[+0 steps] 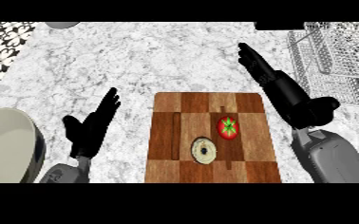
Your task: Pick the tomato from the cutting board and place it in the tiered basket
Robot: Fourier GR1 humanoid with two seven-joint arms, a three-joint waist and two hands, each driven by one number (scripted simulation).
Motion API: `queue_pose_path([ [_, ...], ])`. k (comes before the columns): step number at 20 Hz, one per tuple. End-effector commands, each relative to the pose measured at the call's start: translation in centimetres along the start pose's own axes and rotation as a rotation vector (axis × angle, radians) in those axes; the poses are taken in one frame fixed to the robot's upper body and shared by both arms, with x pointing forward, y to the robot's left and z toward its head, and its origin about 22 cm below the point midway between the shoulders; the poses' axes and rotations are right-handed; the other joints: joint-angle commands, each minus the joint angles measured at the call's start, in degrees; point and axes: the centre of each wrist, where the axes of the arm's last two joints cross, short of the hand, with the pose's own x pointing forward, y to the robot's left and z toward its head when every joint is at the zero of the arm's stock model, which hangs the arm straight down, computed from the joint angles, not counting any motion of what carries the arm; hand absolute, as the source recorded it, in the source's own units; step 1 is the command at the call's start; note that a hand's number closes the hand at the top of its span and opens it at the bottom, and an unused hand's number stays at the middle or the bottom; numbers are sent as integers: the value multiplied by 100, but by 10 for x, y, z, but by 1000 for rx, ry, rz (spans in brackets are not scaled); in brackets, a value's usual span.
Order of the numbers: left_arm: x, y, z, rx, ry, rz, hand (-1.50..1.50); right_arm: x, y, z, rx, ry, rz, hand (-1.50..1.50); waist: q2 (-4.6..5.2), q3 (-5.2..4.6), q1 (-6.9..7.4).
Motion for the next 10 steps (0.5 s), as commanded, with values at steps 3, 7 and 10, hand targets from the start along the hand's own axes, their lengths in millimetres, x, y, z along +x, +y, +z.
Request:
queue_pose_path([
  [3,8,53,5,131,31,-119,0,-76,19,34,-10,56,-470,150,197,-41,102],
  [7,-6,65,18,195,98,-115,0,-103,5,59,-518,0,-742,150,298,250,-592],
  [10,15,113,30,235,166,-176,0,-141,53,74,-221,-163,-823,-150,124,-57,100],
])
